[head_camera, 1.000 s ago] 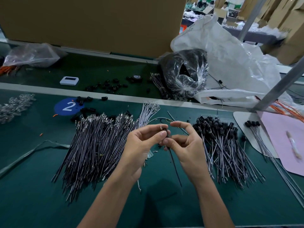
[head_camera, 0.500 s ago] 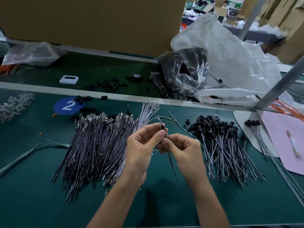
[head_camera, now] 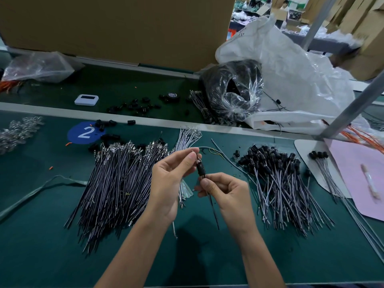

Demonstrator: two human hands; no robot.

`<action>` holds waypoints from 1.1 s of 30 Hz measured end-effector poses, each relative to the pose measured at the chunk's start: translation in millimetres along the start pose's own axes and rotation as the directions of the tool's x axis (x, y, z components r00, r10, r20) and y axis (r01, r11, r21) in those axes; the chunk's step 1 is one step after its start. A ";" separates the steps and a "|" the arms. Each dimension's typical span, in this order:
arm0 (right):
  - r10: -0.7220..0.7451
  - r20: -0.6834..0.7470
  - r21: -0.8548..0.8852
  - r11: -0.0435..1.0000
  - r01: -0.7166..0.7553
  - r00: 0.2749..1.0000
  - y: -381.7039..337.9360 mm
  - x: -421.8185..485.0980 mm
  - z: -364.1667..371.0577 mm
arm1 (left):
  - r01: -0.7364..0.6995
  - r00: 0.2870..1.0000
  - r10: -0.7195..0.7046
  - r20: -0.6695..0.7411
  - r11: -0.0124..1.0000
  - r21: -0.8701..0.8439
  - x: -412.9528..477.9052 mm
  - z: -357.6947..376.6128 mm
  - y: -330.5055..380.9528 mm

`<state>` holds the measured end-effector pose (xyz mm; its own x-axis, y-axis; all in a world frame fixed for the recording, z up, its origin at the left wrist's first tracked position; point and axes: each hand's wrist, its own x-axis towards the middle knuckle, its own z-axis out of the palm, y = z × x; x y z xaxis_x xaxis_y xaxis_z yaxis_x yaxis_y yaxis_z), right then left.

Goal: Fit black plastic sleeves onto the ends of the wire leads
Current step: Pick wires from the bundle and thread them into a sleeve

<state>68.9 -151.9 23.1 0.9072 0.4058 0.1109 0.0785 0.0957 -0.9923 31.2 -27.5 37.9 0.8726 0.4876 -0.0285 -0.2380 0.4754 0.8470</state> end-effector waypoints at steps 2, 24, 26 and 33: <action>0.004 -0.004 -0.002 1.000 -0.004 1.000 1.3 -0.3 -0.6 | -0.001 1.000 0.001 -0.002 1.000 0.001 1.4 -2.0 0.9; 0.013 -0.047 0.058 0.998 -0.010 0.999 5.0 -1.2 -1.8 | 0.052 0.998 -0.051 0.029 0.998 -0.045 -1.3 -4.7 -4.0; 0.011 -0.051 0.059 0.998 -0.007 0.999 4.3 -0.7 -1.3 | 0.047 0.999 -0.046 0.020 0.998 -0.050 -1.3 -4.1 -4.1; -0.015 -0.081 0.015 1.000 0.016 0.997 3.4 0.1 0.8 | 0.028 1.000 -0.028 -0.006 1.000 -0.010 -3.9 -4.8 -4.7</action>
<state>68.9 -150.8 19.7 0.9363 0.3298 0.1206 0.0868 0.1154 -0.9895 26.9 -28.1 31.5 0.8763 0.4785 -0.0556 -0.2174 0.4960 0.8407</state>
